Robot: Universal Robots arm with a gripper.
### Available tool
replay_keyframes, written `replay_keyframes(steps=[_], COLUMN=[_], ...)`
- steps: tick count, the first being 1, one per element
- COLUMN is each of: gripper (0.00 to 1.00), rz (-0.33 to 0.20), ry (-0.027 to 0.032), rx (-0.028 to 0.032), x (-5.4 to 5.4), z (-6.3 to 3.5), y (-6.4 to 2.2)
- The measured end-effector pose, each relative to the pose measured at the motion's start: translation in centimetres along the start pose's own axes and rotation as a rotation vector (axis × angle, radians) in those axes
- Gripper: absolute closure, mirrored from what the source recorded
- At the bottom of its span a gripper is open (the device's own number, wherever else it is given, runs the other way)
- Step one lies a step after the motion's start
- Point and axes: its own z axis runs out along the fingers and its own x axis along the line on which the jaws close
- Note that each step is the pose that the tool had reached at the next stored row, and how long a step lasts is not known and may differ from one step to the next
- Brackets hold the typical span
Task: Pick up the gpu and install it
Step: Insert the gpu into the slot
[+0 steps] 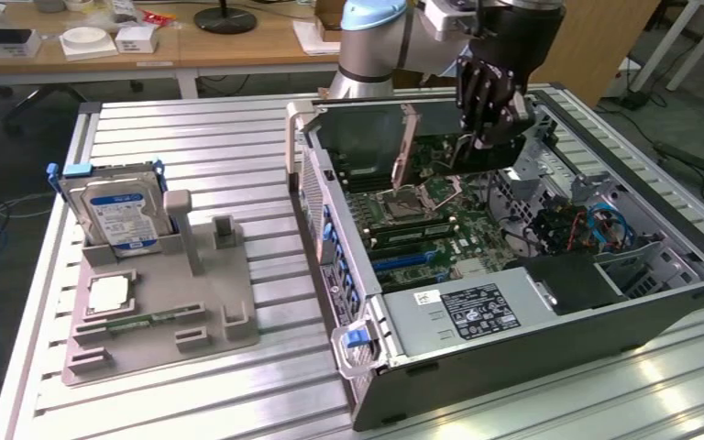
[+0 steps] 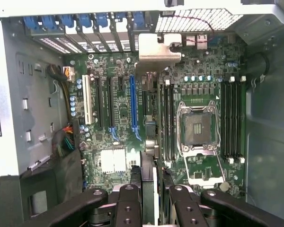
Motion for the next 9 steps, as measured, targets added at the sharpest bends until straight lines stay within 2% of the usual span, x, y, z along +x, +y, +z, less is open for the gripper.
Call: replay_keyframes(steps=[9], gripper=[0.73], rz=[0.0], ry=[0.0001], rx=[-0.0001], x=[0.3], z=[0.15], y=[1.45])
